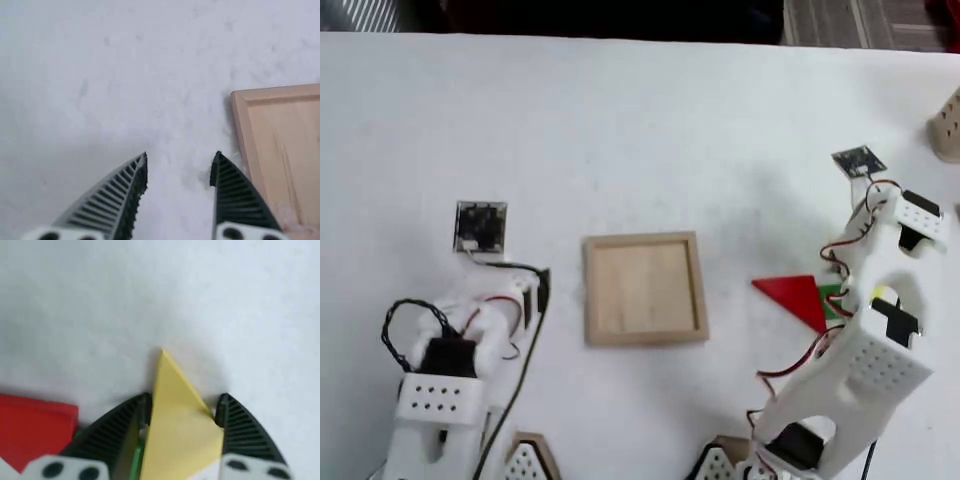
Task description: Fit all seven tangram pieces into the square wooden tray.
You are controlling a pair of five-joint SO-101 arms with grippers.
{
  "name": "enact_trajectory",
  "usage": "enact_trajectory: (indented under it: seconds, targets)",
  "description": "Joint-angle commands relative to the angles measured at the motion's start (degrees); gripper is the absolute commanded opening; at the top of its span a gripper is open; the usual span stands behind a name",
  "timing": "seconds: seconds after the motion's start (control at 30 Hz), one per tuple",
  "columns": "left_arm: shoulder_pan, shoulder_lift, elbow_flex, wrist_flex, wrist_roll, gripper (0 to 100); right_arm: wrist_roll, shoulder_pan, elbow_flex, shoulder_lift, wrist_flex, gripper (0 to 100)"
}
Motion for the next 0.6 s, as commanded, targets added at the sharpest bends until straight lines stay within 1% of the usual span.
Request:
enact_trajectory:
  seconds: [0.0,0.07,0.17,0.3,0.47,0.57]
  targets:
    - [-0.3,0.1,-0.4,-1.6,-0.4,21,0.9,1.5,-2.2,1.2,-1.0,31.6]
    - [-0.3,0.1,-0.4,-1.6,-0.4,21,0.7,1.5,-3.1,0.0,0.7,34.3]
    - [-0.3,0.1,-0.4,-1.6,-0.4,21,0.1,2.2,-3.6,-2.7,6.2,34.4]
    - [-0.3,0.1,-0.4,-1.6,-0.4,21,-3.8,3.2,-3.2,-6.2,11.3,34.4]
    - [-0.3,0.1,-0.4,-1.6,-0.4,21,-4.4,5.7,0.7,-8.7,11.7,34.4]
    - [-0.3,0.1,-0.4,-1.6,-0.4,21,-4.6,5.8,3.8,-9.2,7.8,34.4]
